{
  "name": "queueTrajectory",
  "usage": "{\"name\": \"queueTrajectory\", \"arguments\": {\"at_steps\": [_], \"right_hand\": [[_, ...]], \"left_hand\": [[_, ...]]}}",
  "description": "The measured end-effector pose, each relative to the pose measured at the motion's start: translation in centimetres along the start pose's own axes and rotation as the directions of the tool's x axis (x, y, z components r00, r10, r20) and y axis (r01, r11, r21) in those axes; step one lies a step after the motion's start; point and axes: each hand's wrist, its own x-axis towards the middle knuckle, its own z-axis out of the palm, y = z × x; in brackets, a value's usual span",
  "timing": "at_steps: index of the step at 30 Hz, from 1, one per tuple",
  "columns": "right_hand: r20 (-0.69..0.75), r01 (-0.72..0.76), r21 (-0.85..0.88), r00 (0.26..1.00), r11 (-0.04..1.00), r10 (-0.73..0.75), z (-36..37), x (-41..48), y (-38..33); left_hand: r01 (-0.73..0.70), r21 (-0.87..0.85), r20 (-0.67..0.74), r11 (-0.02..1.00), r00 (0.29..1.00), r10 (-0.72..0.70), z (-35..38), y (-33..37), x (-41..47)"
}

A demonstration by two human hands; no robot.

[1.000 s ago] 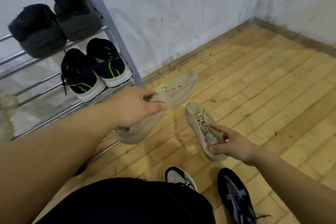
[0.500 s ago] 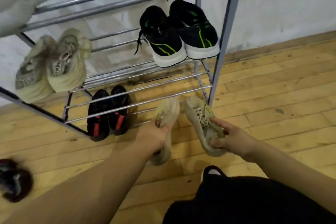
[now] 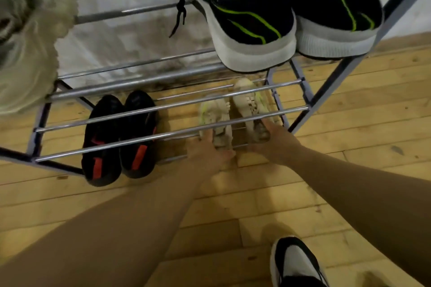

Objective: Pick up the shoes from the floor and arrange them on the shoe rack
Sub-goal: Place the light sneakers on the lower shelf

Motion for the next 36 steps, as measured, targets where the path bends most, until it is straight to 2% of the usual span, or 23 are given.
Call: {"name": "queueTrajectory", "arguments": {"at_steps": [4,6,12,16,18,20,22,25,30,32,34,36], "right_hand": [[-0.079,0.029,-0.157,0.996,0.987,-0.042,0.5,-0.1,-0.4],[-0.135,-0.018,-0.129,0.991,0.992,0.0,0.7,-0.7,-0.2],[-0.263,0.021,-0.176,0.962,0.984,-0.068,0.8,-1.7,0.8],[-0.316,-0.025,-0.146,0.948,0.989,-0.022,0.2,-1.1,0.4],[-0.309,-0.039,-0.13,0.951,0.991,-0.004,0.3,-0.6,0.4],[-0.282,-0.033,-0.153,0.959,0.988,-0.012,0.3,-0.3,0.5],[-0.25,-0.021,-0.216,0.968,0.976,-0.035,0.3,0.0,0.8],[-0.247,-0.006,-0.234,0.967,0.972,-0.053,0.5,0.2,1.3],[-0.243,0.019,-0.24,0.967,0.971,-0.079,0.6,0.4,1.5],[-0.201,0.034,-0.3,0.975,0.953,-0.098,0.2,0.4,1.3],[-0.123,0.143,-0.459,0.967,0.877,-0.222,-0.6,-0.7,1.2],[-0.038,0.3,-0.61,0.914,0.733,-0.405,-1.7,-3.1,1.4]], "left_hand": [[-0.069,-0.075,0.013,0.995,0.997,0.07,-0.7,-0.4,-0.2],[-0.096,-0.12,-0.047,0.988,0.995,0.091,-0.8,-0.3,-1.1],[-0.154,-0.146,-0.163,0.977,0.978,0.13,1.2,-0.8,-3.4],[-0.223,-0.175,-0.272,0.959,0.947,0.17,2.3,0.0,-2.8],[-0.213,-0.186,-0.296,0.959,0.943,0.152,2.5,1.1,-1.7],[-0.195,-0.16,-0.246,0.968,0.957,0.153,2.6,2.2,-0.3],[-0.205,-0.051,-0.164,0.977,0.967,0.194,2.8,3.0,0.7],[-0.256,0.072,-0.136,0.964,0.955,0.264,3.0,3.0,1.3],[-0.306,0.139,-0.143,0.942,0.935,0.325,3.1,2.4,1.4],[-0.319,0.115,-0.119,0.941,0.936,0.332,2.8,2.7,1.0],[-0.327,0.078,-0.074,0.942,0.94,0.333,2.4,2.6,0.3],[-0.332,0.105,-0.077,0.938,0.937,0.34,2.1,2.6,-1.4]]}}
